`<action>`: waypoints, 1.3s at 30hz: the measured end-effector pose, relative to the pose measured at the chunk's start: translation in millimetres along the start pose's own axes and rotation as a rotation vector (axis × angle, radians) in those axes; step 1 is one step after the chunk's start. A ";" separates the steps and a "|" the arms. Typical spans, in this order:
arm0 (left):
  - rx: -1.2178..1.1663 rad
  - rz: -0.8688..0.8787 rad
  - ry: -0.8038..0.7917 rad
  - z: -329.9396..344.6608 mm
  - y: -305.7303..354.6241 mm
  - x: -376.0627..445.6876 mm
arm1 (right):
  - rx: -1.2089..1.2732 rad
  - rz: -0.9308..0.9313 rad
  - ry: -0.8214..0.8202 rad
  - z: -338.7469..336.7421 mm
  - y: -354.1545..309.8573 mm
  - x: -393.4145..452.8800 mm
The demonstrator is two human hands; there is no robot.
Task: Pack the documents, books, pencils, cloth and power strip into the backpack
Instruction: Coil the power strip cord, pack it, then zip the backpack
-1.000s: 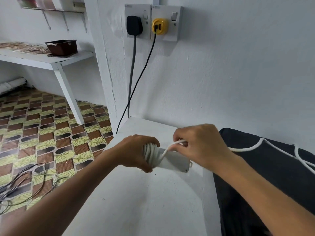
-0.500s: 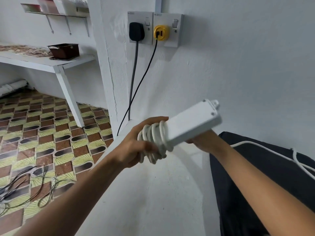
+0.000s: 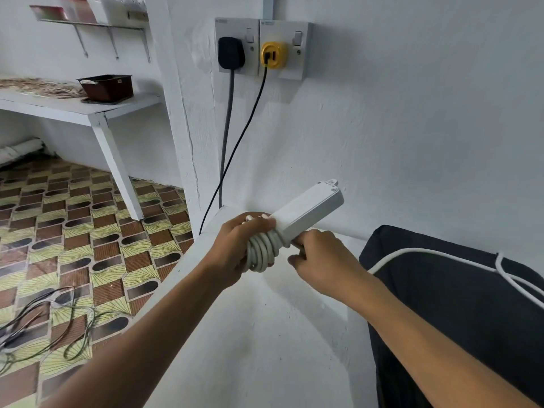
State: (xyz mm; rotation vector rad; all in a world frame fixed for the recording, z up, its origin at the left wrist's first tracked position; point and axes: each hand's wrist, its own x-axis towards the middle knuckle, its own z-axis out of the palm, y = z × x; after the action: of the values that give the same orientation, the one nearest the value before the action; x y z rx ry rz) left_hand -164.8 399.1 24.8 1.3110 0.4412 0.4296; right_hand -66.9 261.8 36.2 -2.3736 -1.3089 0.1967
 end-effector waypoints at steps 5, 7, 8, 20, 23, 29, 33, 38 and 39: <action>0.078 -0.043 -0.035 -2.3 12.1 -0.5 | 0.581 0.138 -0.098 -11.2 -8.5 -11.4; 0.149 -0.003 -0.083 -4.1 13.4 -2.2 | 0.982 0.259 -0.174 -16.2 -3.4 -11.1; 0.199 0.033 -0.102 -2.8 13.5 -4.1 | 1.094 0.308 -0.162 -16.8 -0.3 -9.8; -0.033 0.115 0.065 12.1 11.7 -7.6 | 1.526 0.534 0.021 -17.2 6.6 -1.5; 0.139 0.346 0.181 7.9 1.2 -6.1 | 1.578 0.543 0.041 -16.4 8.9 0.1; 0.119 0.442 0.216 16.1 -14.3 -6.1 | 1.692 0.589 0.073 -9.1 6.8 5.5; 0.045 0.460 0.216 25.1 -23.5 -4.2 | 1.799 0.647 0.126 -2.5 4.6 7.5; 0.038 0.491 0.261 34.2 -30.7 -0.7 | 1.889 0.695 0.204 0.4 -0.9 7.2; 0.029 0.498 0.269 36.3 -32.1 0.8 | 1.906 0.698 0.210 0.7 -1.9 7.0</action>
State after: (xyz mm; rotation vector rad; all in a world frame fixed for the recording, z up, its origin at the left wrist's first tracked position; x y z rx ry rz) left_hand -142.9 363.3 0.6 1.3938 0.3403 1.0266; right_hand -64.7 268.8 36.9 -0.9034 0.1653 0.8511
